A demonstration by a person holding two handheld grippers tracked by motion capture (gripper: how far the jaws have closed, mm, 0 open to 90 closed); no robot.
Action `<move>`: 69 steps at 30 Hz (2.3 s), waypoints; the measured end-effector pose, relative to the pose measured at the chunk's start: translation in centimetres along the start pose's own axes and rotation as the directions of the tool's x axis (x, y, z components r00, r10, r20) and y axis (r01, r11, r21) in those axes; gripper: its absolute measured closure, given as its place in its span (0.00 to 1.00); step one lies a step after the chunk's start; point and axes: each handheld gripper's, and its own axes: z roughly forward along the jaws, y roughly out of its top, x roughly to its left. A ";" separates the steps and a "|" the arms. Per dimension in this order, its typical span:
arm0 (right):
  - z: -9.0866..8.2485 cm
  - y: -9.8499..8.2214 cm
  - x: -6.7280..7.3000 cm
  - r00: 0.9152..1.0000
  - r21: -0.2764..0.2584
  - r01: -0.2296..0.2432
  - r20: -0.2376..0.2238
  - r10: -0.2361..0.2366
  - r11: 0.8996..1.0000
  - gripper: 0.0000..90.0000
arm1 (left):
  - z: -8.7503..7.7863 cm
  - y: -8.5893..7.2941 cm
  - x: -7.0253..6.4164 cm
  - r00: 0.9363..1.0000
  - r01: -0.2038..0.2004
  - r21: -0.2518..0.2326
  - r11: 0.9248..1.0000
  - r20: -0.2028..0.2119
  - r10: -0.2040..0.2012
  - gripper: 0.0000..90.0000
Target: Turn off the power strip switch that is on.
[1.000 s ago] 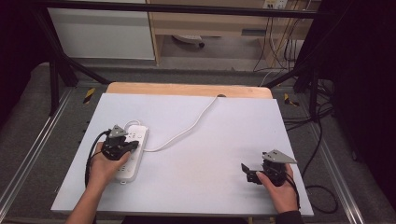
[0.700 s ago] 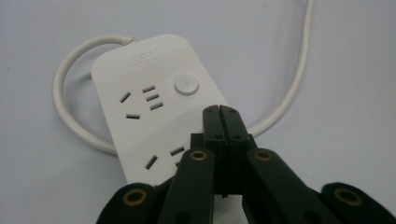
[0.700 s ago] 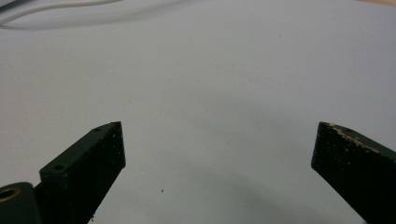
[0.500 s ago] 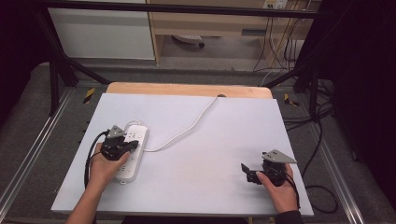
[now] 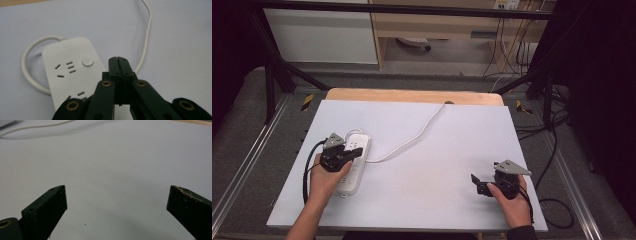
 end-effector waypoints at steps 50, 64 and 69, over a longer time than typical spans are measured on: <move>-0.5 0.4 -0.3 1.000 -0.031 0.006 0.005 -0.005 0.999 0.04 | -5.0 -0.2 -0.6 0.996 0.081 -0.160 0.984 -0.032 -0.087 0.10; -0.6 0.3 -0.3 1.000 -0.033 0.007 0.003 -0.007 0.999 0.04 | -7.4 -1.3 0.1 0.989 0.077 -0.173 0.982 -0.111 -0.097 0.14; -0.5 0.4 -0.3 1.000 -0.034 0.006 0.003 -0.006 0.999 0.04 | -8.2 -2.0 0.5 0.987 0.083 -0.187 0.979 -0.120 -0.107 0.14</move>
